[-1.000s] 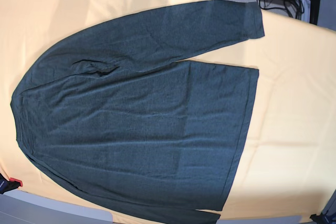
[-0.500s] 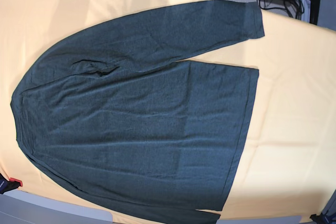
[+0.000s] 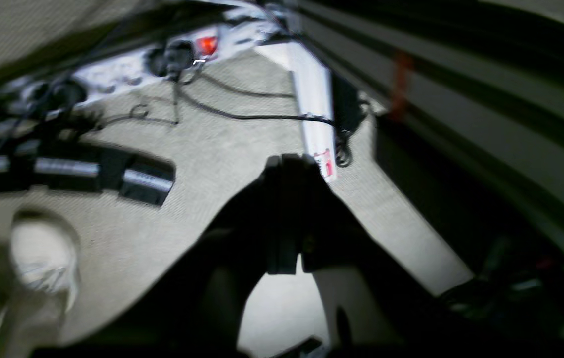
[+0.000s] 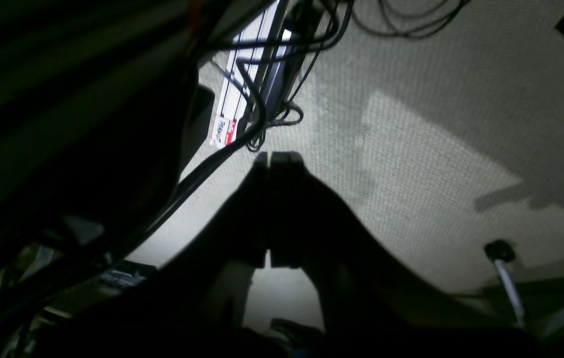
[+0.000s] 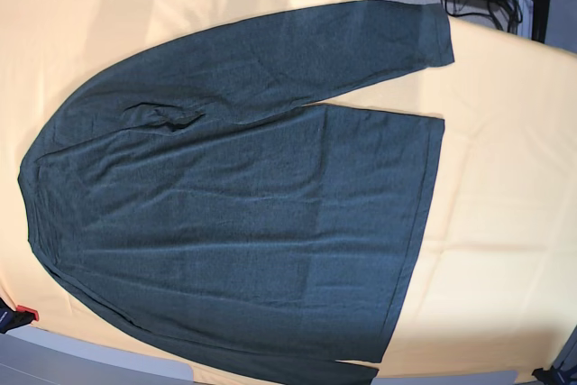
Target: Fold the T-shirt properly
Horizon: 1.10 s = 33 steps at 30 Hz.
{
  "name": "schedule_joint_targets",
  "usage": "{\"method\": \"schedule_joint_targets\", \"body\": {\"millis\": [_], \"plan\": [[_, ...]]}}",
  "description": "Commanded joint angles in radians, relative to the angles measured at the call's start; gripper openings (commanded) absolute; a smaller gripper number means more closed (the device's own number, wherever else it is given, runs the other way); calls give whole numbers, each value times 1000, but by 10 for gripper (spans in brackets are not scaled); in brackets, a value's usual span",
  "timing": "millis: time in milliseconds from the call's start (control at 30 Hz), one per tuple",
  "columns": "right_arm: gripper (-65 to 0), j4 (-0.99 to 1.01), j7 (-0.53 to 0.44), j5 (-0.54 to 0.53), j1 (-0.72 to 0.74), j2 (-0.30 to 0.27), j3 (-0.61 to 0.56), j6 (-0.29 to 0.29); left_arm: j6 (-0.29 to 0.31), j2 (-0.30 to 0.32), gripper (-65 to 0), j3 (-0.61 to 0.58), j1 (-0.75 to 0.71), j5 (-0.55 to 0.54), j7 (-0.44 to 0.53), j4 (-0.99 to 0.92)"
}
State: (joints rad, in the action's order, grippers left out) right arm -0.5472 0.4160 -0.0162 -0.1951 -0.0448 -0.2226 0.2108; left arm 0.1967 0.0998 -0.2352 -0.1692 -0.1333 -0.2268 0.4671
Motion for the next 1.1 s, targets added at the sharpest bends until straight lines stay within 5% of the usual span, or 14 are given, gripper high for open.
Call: {"method": "schedule_joint_targets", "body": {"millis": [0,167,333,567,933,1067], "plan": [[-650,-24,8,-2,-21,-6,0,10,10,14,-650,-2,-31,-3,-3,26],[-650,-147,29,-2,-130,-8,0,14,13,60,-650,-2,-150,-26,-19,164],[-650,-331,117,-6,-264,-8,0,112,13,134,-650,-2,-271,-68,-87,335],[-650,-686,184,-13,-510,-47,0,122,21,241,-650,-2,-475,-113,-171,660],[-650,-1321,200,0,-923,-232,0,-47,21,406,-650,105,-776,-112,-210,1152],[-650,-1530,219,102,-1043,-272,0,-105,21,420,-650,216,-871,-113,-233,1318]]}}
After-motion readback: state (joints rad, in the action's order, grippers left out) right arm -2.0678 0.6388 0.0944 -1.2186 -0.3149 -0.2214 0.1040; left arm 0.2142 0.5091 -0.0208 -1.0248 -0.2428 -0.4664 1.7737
